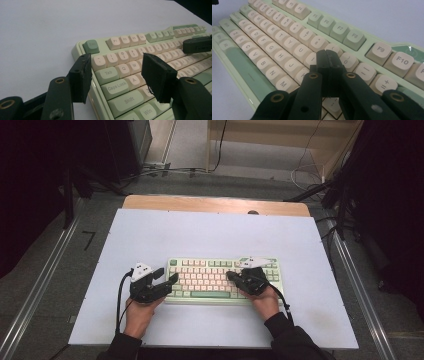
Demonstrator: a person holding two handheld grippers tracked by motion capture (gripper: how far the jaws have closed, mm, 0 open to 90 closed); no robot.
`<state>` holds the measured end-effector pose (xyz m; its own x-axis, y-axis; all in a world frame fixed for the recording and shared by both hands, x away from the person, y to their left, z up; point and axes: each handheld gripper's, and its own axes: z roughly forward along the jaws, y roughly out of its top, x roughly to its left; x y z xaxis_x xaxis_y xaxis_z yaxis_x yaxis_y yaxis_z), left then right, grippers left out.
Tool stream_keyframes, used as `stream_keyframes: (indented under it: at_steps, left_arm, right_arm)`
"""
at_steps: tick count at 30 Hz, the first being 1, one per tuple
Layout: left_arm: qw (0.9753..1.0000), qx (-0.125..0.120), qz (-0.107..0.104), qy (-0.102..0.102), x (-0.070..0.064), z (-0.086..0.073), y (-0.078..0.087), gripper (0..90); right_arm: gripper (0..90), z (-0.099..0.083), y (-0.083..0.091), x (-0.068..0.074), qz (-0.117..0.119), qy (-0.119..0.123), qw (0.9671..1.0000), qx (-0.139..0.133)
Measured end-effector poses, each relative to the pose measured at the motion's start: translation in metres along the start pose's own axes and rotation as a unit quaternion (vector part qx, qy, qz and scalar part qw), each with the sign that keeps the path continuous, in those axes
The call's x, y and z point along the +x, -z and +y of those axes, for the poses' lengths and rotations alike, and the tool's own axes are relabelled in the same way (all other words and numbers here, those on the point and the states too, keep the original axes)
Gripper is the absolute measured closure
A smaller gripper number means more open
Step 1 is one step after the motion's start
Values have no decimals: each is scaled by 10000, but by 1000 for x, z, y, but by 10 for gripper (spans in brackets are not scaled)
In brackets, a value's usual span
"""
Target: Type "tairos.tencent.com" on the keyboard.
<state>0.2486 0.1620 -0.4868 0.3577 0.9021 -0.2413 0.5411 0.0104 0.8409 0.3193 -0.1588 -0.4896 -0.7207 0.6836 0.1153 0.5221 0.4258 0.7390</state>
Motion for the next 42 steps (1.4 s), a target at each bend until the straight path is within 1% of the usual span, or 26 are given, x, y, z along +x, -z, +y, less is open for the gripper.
stream_keyframes:
  at_steps: [1,4,5,7,8,10,11,12,13,14,15,16,18,22,27,30,33,36,39,42]
  left_arm:
    - [10000,-3,2,3,0,0,0,423]
    - [10000,-8,15,3,1,0,0,423]
    - [10000,-4,11,5,1,0,0,423]
    - [10000,0,4,-8,0,0,0,423]
    - [10000,-3,0,-22,0,0,0,423]
    - [10000,4,-12,-60,-1,0,0,425]
    - [10000,-8,-25,-73,-1,0,0,445]
    - [9999,-20,-41,-102,-2,0,0,483]
    - [9999,-47,-106,-125,-2,-1,1,567]
    - [9997,-67,-216,-121,-2,0,2,679]
    - [9992,-48,-375,-87,-2,1,2,815]
    - [9988,-24,-475,-65,-3,2,2,900]
    - [9984,-18,-558,-116,-5,3,1,900]
    - [9979,-38,-586,-256,-12,3,-5,900]
    - [9961,171,-635,-590,-26,3,-19,900]
    - [9953,331,-543,-737,-33,2,-28,900]
    - [9949,476,-453,-772,-36,2,-33,900]
    - [9948,546,-408,-759,-35,2,-36,900]
    - [9948,637,-359,-715,-34,2,-37,900]
    - [9948,693,-378,-644,-32,3,-38,900]
  right_arm:
    - [872,0,2,0,-13,22,10000,-81]
    - [756,4,13,0,30,-48,9991,-424]
    - [697,4,16,-1,12,-79,9987,-506]
    - [523,4,20,-3,-41,-148,9980,-613]
    - [452,5,22,-4,-70,-202,9978,-635]
    - [381,4,25,-8,-183,-296,9970,-685]
    - [354,4,27,-10,-233,-353,9965,-718]
    - [342,4,29,-12,-271,-419,9959,-750]
    - [337,4,31,-14,-291,-488,9953,-786]
    - [336,3,32,-16,-292,-562,9947,-813]
    - [336,3,33,-17,-278,-619,9943,-825]
    - [336,2,34,-18,-286,-639,9942,-821]
    - [338,2,34,-19,-316,-646,9941,-812]
    - [342,1,35,-19,-300,-671,9938,-828]
    - [344,0,36,-19,-309,-670,9938,-827]
    - [345,-1,36,-20,-311,-694,9937,-818]
    - [347,-3,37,-20,-338,-676,9940,-795]
    - [350,-5,39,-20,-349,-703,9938,-791]
    - [351,-7,40,-21,-370,-720,9935,-801]
    - [353,-9,42,-22,-385,-747,9932,-805]
